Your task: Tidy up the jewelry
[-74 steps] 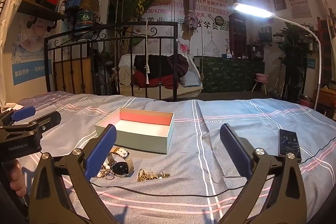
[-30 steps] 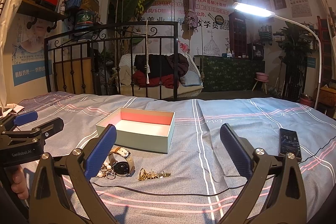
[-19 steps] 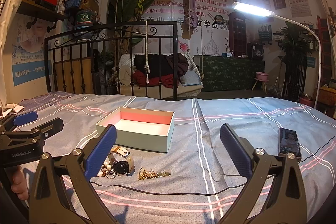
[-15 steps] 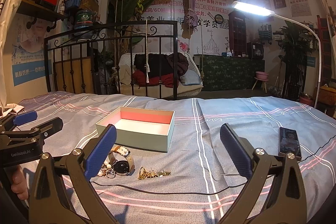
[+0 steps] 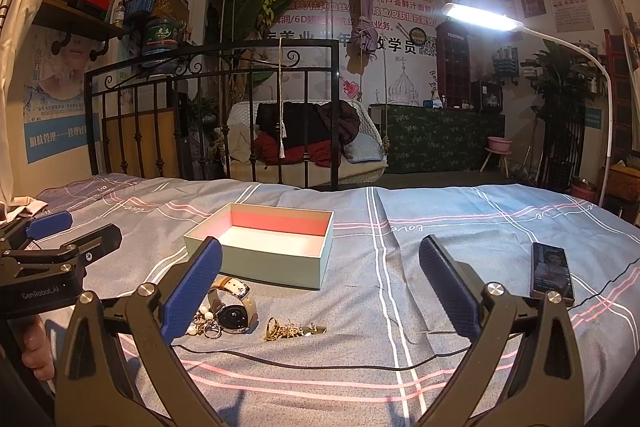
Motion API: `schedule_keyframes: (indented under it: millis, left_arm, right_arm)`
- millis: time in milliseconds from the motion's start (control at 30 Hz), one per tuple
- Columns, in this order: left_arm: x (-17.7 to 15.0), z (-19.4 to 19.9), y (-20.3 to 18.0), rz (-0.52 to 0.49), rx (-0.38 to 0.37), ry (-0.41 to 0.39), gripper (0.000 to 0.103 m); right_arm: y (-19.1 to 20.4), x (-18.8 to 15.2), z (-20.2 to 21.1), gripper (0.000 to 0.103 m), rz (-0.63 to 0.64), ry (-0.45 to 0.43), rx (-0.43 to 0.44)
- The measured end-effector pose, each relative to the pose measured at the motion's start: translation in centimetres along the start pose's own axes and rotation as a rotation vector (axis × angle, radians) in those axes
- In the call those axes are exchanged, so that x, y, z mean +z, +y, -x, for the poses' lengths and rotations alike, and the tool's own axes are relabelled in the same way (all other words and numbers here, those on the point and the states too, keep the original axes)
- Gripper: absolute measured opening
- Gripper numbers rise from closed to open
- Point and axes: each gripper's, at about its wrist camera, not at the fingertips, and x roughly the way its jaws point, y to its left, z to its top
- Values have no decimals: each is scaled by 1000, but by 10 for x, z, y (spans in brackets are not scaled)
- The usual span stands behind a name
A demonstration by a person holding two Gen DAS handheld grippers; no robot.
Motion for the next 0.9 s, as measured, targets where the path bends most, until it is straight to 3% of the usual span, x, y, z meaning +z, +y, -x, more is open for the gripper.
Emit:
schedule_keyframes:
  millis: [633, 767, 900]
  left_arm:
    - [-6, -8, 1, 7, -10, 35, 96]
    - [-10, -18, 6, 15, -12, 90, 96]
    - [-20, -38, 11, 6, -23, 225, 96]
  right_arm:
    - [1, -2, -7, 97, -2, 21, 6]
    - [-1, -7, -17, 97, -2, 63, 18]
    - [-3, -15, -32, 97, -5, 126, 26]
